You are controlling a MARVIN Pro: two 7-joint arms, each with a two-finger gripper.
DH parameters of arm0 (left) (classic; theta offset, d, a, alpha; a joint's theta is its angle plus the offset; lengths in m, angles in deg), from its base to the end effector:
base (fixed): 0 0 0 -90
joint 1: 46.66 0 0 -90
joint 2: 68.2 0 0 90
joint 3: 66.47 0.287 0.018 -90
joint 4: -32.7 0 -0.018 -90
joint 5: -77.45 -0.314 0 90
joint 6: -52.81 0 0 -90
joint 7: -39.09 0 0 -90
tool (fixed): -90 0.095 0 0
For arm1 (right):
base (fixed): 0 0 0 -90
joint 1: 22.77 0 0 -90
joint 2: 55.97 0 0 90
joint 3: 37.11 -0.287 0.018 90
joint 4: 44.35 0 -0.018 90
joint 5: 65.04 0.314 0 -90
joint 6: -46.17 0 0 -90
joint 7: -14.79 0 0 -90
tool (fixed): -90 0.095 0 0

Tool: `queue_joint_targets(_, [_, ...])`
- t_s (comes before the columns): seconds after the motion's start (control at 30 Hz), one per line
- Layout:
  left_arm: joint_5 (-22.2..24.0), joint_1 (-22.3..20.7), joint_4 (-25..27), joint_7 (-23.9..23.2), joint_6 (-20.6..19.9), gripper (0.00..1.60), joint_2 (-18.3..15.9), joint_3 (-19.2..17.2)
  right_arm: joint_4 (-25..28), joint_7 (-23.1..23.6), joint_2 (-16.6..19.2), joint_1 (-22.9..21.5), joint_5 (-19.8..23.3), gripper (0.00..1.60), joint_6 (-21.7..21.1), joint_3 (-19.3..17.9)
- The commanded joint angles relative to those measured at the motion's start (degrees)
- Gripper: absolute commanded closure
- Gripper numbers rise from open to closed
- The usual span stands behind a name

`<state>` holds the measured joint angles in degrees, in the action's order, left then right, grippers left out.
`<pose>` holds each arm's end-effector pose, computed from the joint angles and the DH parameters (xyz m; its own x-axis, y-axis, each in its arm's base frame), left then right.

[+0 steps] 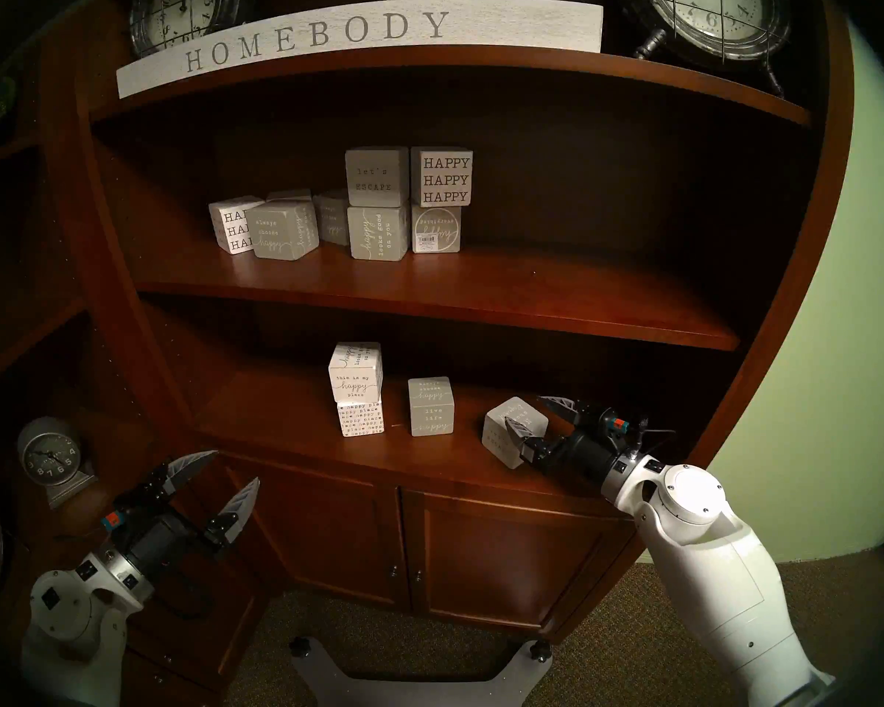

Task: Stack four cubes vertically into two groups

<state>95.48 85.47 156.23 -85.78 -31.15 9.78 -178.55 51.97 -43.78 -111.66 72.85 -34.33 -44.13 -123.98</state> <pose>0.2166 0.0943 -0.2587 -0.0182 -0.0974 0.9951 -0.4102 -0.9069 -0.0962 0.3823 -0.0796 -0.2709 0.0365 0.0568 0.9977 0.6108 -0.7915 0.0227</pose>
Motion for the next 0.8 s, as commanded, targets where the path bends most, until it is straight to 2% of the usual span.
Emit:
queue_joint_targets(0.0, [0.03, 0.04, 0.87, 0.05, -0.02, 0.0, 0.05, -0.09, 0.76, -0.6, 0.12, -1.59, -0.58, 0.0, 0.26, -0.34])
queue_joint_targets(0.77, [-0.38, -0.27, 0.88, -0.67, -0.24, 0.0, 0.81, -0.38, -1.27, 0.8, -0.53, -2.77, -2.58, 0.0, -0.15, 2.25])
